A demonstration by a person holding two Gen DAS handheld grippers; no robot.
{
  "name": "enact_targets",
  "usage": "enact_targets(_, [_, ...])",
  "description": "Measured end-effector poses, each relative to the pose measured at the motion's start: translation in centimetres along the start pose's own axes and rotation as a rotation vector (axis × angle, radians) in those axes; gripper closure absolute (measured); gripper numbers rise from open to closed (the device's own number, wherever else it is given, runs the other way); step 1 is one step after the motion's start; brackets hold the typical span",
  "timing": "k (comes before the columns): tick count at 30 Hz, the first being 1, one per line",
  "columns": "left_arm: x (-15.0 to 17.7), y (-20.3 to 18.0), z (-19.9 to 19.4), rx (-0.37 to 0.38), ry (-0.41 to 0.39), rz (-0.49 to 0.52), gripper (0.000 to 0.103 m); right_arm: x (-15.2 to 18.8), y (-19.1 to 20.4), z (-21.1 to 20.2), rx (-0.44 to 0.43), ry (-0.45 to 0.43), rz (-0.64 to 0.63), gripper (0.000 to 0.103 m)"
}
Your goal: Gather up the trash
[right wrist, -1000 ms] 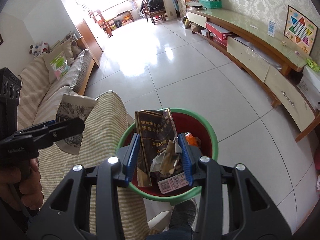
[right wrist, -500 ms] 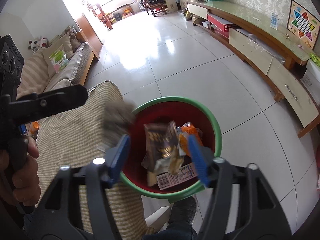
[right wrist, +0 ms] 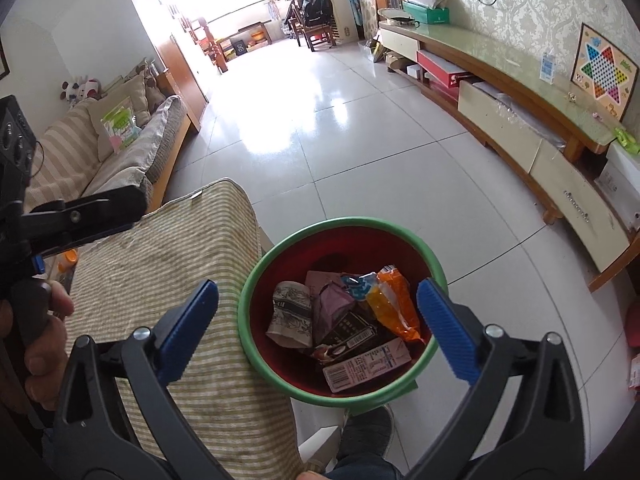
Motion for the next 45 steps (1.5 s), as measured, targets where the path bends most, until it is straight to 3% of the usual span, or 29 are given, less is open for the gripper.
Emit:
enact_targets(6, [1.0, 2.7, -5.3, -0.098, -0.043, 0.017, 0.008, 0.2, 4.5, -1.9, 0.025, -0.042, -0.088, 0.005])
enact_targets(11, [2.8, 6.1, -11.9, -0.21, -0.105, -0.008, 0.008, 0.8, 9.2, -3.2, -0.007, -0.054, -0.125, 0.005])
enact_targets(17, [7.2, 10.4, -19.7, -0.341, -0.153, -0.087, 0.008, 2.6, 15.8, -5.4, -0.062, -0.074, -0.185, 0.005])
enact_targets(23, [11.7, 12.8, -25.4, -0.486, -0.168, -0.103, 0.008, 4.7, 21.9, -7.2, -0.118, -0.097, -0.262, 0.005])
enact_targets(31, [15.7, 14.1, -31.2, -0.671, -0.246, -0.119, 0.008, 7.6, 27.3, -9.3, -0.161, -0.117, -0.33, 0.005])
enact_targets(33, [16.4, 14.0, -32.5, -0.679, -0.288, -0.122, 0.008, 8.2, 28.0, -9.7, -0.166, -0.121, -0.34, 0.005])
enact_targets(45, [18.2, 12.1, -37.0, -0.795, -0.361, -0.137, 0.008, 10.3, 30.3, -14.0, -0.21, -0.184, -0.382, 0.005])
Point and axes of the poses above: each gripper's, at about its wrist camera, not at the fingertips, and z roughly the way its jaws point, y to its left, x to its underside, the point moved 7 cm from there along z, roughly the way its jaws point, and after that the axes turned 9 degrees about z, right-handed, at the moved point
